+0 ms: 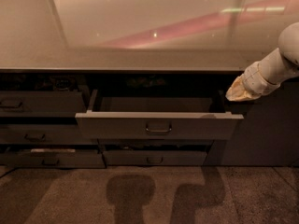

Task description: Open top drawer

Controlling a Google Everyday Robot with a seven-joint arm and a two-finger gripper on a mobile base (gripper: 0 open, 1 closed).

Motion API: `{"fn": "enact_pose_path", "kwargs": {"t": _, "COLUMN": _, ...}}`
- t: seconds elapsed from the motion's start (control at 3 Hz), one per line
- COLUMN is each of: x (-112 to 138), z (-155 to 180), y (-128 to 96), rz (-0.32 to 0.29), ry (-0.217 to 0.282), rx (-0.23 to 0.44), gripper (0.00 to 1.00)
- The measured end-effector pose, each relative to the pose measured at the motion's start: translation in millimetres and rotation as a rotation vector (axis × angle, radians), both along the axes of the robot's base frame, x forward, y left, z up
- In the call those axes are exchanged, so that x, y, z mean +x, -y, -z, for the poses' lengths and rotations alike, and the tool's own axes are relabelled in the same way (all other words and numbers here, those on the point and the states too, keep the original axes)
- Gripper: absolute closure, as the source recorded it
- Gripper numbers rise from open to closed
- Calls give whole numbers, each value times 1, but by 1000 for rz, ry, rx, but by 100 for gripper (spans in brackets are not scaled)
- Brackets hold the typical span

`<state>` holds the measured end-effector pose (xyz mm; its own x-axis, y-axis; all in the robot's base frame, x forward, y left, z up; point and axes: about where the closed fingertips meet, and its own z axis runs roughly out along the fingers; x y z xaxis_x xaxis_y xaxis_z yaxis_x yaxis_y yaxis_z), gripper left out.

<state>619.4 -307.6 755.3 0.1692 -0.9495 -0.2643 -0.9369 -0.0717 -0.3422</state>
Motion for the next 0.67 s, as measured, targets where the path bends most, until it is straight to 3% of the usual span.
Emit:
{"fn": "enact_pose_path", "kwargs": {"t": 0.33, "x": 10, "z": 18, "y": -39, "rz": -57, "ry": -26, "rx": -93, "gripper": 100}}
{"fn": "enact_pose_path", "kwargs": {"t": 0.67, "x": 15, "z": 48, "y": -97, "rz": -170, "ry": -69, "rx": -225, "gripper": 100}}
